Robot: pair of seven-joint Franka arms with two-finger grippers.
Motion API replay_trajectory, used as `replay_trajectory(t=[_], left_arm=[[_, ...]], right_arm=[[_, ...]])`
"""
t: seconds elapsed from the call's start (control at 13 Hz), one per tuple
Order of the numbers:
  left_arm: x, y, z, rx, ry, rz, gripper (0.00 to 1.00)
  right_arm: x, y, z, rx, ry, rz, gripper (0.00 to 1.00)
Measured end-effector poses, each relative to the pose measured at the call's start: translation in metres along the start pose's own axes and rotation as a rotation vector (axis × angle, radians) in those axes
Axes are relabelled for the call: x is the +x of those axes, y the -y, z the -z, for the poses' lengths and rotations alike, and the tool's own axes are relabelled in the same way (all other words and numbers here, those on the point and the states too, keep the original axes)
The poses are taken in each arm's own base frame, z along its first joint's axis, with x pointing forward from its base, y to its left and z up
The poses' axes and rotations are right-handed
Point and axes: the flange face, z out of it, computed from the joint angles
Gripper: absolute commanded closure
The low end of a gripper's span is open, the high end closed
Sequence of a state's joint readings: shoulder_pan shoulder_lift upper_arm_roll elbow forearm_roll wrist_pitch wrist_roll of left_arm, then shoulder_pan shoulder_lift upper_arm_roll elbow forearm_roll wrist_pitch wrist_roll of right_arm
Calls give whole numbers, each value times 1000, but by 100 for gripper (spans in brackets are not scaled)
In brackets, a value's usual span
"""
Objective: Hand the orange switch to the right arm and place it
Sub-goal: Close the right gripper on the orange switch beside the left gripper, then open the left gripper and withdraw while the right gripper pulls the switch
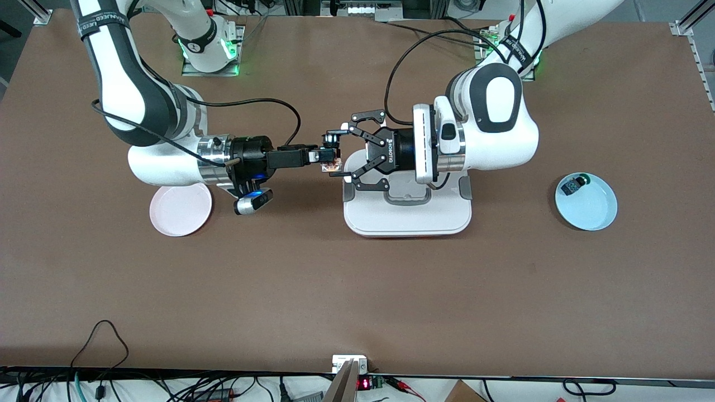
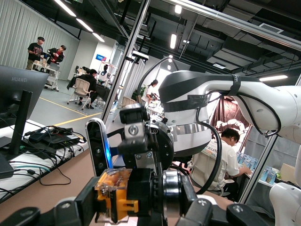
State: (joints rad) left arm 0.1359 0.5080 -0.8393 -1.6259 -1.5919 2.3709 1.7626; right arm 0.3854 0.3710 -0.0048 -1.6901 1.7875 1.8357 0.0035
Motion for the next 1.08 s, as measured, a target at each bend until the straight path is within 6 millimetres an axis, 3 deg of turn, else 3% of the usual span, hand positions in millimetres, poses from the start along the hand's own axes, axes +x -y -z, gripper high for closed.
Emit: replay_trajectory(t=[0.08, 0.31, 0.62, 0.69, 0.77, 0.85, 0.92, 1.08], left_arm=[[0, 0, 0, 1, 0, 0, 100], [1, 1, 0, 4, -1, -1, 100], [-3, 3, 0, 6, 0, 10, 99], [-3, 3, 0, 6, 0, 11, 79], [-4, 3, 0, 6, 0, 11, 50], [-4, 3, 0, 6, 0, 11, 5], [-4, 3, 0, 6, 0, 12, 0], [-4, 4, 1, 8, 0, 12, 0]], right_arm=[[0, 0, 0, 0, -1, 0, 54], [2, -2, 3, 1, -5, -5, 82], [5, -5, 4, -3, -8, -5, 88], [6, -6, 4, -3, -8, -5, 89], [6, -6, 4, -3, -8, -6, 89], [6, -6, 4, -3, -8, -6, 89], [6, -6, 4, -3, -8, -6, 89], [7, -5, 6, 0, -12, -6, 91]])
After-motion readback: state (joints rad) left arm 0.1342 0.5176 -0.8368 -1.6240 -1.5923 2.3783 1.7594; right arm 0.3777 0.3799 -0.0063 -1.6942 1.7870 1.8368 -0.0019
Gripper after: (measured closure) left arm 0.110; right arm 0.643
